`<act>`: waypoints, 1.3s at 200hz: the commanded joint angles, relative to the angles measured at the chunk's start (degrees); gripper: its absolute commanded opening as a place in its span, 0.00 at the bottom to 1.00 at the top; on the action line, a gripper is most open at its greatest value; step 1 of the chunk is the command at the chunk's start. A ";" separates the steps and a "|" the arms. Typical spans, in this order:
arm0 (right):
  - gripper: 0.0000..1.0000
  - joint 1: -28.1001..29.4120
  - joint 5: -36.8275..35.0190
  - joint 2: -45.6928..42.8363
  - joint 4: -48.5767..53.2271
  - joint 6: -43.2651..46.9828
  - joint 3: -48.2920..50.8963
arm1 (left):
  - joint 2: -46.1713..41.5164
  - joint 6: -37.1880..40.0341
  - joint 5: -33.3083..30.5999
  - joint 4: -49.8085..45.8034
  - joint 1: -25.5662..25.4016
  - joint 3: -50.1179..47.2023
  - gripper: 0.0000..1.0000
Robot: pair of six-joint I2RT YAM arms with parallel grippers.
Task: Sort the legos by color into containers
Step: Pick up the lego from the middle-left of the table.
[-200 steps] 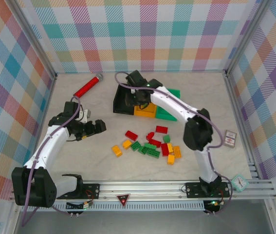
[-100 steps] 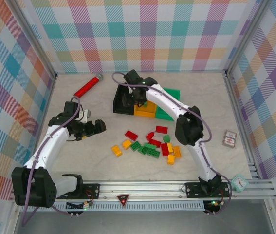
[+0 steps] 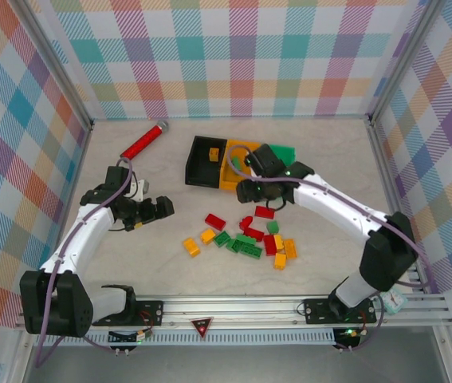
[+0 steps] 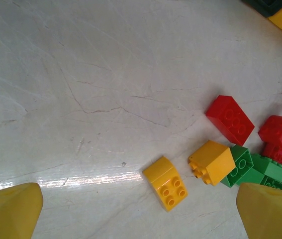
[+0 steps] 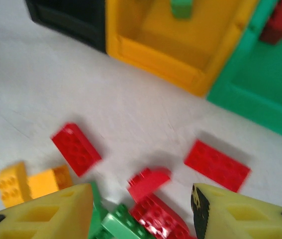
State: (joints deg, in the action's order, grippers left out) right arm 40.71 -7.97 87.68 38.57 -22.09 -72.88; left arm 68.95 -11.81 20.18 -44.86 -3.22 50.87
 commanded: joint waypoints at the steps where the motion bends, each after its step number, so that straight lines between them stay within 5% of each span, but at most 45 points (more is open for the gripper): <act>1: 0.56 -0.19 -3.16 -5.41 -1.96 -2.75 6.08 | -0.29 -0.12 2.83 0.03 0.11 -0.20 1.00; 60: 0.56 -4.41 -2.02 -13.85 -4.17 -3.18 20.11 | -0.69 -9.57 3.50 -1.57 -8.42 -0.69 0.95; 113: 0.56 -11.12 1.71 -16.19 -9.08 1.75 24.87 | -3.25 -23.32 -8.26 0.37 -25.58 -7.11 0.94; 175: 0.57 -19.96 8.31 -16.48 -20.21 3.55 27.92 | 6.66 -30.84 -18.28 4.96 -36.93 -6.50 0.84; 228: 0.57 -19.97 9.23 -19.49 -31.76 3.67 35.51 | 19.68 -30.58 -30.82 -2.43 -42.98 2.53 0.82; 260: 0.57 -19.97 8.48 -24.64 -32.15 3.20 38.39 | 22.08 -31.05 -32.89 -0.84 -42.93 1.86 0.80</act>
State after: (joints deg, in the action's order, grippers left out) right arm 20.58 -0.34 66.85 10.22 -18.79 -35.59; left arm 89.71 -41.34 -8.16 -43.55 -45.71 53.04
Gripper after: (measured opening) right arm 0.569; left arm 0.805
